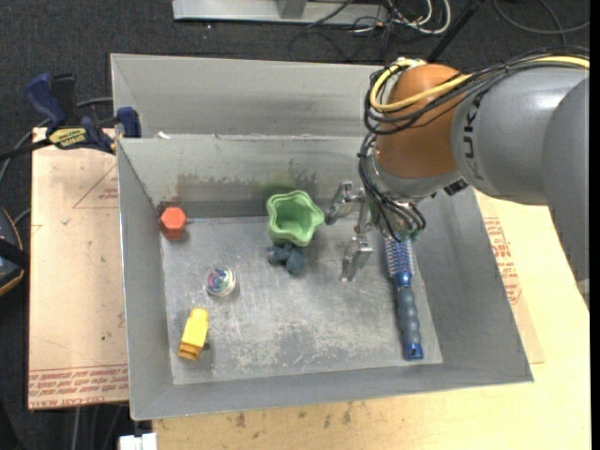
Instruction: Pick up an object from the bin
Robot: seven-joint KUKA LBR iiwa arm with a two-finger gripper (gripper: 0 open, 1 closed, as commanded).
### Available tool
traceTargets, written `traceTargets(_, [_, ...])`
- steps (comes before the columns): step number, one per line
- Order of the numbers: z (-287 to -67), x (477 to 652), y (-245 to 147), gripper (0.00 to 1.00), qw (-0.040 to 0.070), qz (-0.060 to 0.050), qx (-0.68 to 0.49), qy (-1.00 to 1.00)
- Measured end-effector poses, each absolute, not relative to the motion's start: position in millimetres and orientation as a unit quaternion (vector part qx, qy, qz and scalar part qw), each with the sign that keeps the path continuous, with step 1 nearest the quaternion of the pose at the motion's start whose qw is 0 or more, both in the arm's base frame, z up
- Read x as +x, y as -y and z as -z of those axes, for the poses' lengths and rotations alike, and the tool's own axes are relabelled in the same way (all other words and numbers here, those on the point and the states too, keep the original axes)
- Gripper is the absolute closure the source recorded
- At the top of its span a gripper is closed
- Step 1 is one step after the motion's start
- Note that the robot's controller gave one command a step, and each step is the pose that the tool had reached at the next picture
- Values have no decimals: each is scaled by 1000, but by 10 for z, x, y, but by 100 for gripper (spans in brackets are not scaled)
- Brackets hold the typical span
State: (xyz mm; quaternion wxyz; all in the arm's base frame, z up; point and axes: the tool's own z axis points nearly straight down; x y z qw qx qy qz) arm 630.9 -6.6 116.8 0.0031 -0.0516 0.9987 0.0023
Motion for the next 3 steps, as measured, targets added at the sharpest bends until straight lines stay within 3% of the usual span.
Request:
traceTargets(1, [-855,6342,-723,0,1,-2,-115,-993])
traceTargets(2, [-1062,6388,-1314,0,2,-2,-30,-1000])
traceTargets(3, [-736,5732,-1961,0,4,-1,-69,-998])
